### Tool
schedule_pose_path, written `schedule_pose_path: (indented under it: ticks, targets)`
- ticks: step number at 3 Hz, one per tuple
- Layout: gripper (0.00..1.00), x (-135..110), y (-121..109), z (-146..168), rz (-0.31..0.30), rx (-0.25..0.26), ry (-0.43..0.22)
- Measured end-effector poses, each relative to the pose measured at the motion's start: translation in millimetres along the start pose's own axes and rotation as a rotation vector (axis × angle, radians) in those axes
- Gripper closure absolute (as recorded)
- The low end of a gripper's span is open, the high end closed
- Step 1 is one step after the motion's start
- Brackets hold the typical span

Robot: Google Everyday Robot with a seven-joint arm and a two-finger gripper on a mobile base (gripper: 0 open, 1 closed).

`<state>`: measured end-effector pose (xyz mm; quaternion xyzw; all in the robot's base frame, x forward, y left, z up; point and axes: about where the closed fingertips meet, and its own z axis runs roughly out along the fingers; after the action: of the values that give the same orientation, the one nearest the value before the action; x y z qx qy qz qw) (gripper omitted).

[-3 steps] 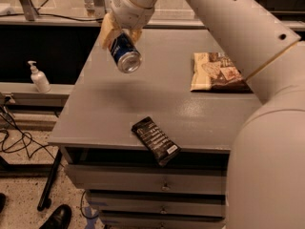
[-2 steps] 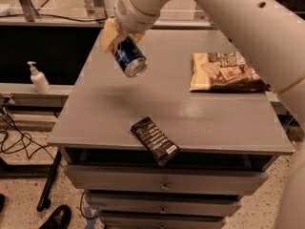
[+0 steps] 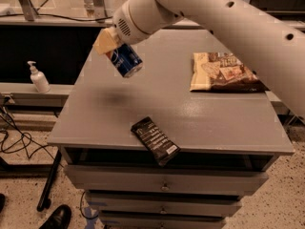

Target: Place pepsi can upright

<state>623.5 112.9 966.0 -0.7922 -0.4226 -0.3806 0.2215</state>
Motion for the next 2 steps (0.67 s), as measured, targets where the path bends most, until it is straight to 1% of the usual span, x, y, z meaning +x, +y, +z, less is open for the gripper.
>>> schedule_pose_path:
  ticks: [1,2]
  targets:
    - [1.00,38,2,-3,-0.136,-0.001,0.170]
    - [1.00,56,3,-6,-0.207,0.036,0.333]
